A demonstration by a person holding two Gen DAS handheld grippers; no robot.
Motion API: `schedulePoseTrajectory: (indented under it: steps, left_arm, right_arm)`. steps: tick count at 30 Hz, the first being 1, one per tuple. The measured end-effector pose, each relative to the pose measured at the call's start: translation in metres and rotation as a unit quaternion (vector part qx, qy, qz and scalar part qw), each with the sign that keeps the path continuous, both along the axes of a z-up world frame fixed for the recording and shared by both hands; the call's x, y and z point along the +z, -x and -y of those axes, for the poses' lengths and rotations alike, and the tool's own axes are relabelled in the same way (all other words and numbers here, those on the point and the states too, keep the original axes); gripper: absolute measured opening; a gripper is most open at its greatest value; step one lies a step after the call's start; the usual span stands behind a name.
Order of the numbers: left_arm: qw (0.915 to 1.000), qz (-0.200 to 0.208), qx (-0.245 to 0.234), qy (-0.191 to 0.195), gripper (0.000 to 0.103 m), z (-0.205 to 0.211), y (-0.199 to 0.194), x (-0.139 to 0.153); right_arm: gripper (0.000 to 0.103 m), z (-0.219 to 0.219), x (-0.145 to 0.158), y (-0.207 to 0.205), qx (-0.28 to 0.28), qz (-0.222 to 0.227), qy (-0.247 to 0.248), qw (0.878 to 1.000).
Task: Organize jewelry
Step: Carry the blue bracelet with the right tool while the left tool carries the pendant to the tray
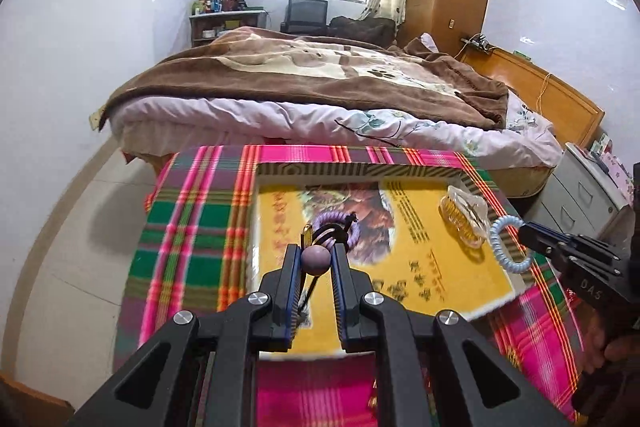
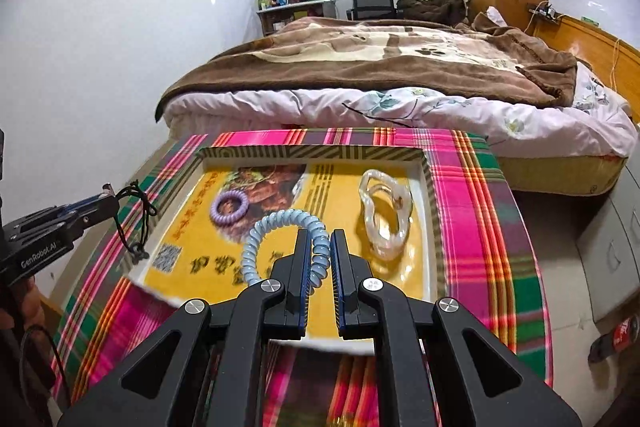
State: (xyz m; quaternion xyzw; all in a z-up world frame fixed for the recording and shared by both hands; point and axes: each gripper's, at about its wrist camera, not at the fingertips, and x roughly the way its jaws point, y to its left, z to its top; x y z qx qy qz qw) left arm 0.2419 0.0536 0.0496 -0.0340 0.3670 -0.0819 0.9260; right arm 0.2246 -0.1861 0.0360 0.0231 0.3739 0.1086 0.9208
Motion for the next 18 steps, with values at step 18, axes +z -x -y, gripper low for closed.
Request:
schedulePoseTrajectory:
  steps: [18]
  left_arm:
    - [0.9969,-0.077,0.02,-0.001,0.015,0.001,-0.086,-0.062]
  right_arm:
    - [0.01,-0.032,-0.055,-0.121,0.0,-0.077,0.049,0.996]
